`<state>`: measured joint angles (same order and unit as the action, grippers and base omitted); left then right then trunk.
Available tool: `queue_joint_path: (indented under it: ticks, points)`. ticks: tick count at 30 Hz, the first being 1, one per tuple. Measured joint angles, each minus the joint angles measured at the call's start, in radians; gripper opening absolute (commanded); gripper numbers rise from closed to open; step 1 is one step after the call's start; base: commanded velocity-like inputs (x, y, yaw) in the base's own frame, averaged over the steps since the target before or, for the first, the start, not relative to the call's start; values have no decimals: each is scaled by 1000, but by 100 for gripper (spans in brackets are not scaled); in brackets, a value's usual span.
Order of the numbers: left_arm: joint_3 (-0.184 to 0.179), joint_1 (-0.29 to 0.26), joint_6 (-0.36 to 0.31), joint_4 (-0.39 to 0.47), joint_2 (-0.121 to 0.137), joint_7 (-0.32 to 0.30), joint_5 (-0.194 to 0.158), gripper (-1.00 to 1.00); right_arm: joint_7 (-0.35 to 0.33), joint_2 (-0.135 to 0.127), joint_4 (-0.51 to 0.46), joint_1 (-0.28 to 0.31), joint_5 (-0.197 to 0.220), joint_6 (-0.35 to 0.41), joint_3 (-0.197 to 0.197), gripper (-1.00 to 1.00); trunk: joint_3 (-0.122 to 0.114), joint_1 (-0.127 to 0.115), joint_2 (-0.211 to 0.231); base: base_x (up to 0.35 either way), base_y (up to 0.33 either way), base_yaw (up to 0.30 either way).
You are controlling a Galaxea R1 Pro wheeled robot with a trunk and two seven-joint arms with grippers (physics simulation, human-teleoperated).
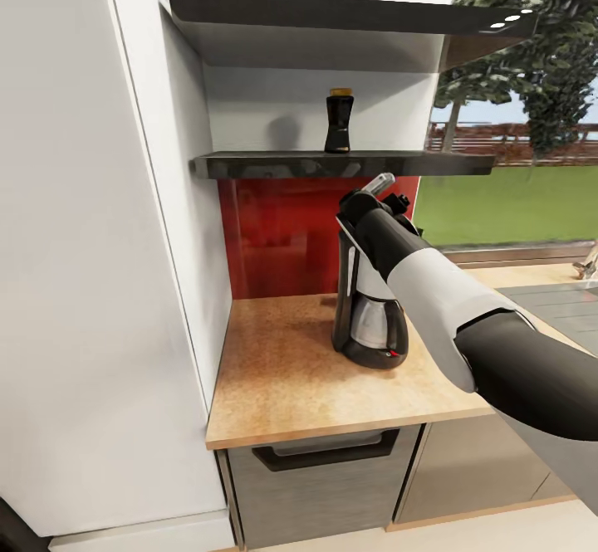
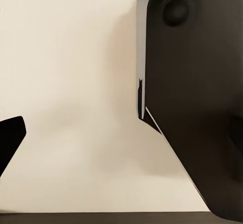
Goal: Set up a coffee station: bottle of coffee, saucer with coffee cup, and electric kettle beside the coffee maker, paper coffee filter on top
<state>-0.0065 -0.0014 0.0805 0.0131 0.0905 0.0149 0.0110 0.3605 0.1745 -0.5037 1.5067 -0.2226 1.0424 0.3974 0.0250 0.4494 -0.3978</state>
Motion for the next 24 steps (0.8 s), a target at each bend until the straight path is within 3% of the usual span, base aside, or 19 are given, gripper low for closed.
queue_joint_path:
  ticks: [4,7,9,19,24]
  points:
    - [1,0,0,0,0,0,0,100,-23,0,-3,0,30,0,-1,100,0,0,0,0,0,0]
    - [1,0,0,0,1,0,0,100,-93,0,-6,0,54,0,-3,100,0,0,0,0,0,0]
    - [1,0,0,0,1,0,0,100,-154,-14,-16,0,58,0,-5,100,0,0,0,0,0,0]
    - [2,0,0,0,0,0,0,100,-173,-35,-81,0,62,0,-8,100,0,0,0,0,0,0]
    - [2,0,0,0,0,0,0,100,-174,-36,-93,0,62,0,-68,100,0,0,0,0,0,0]
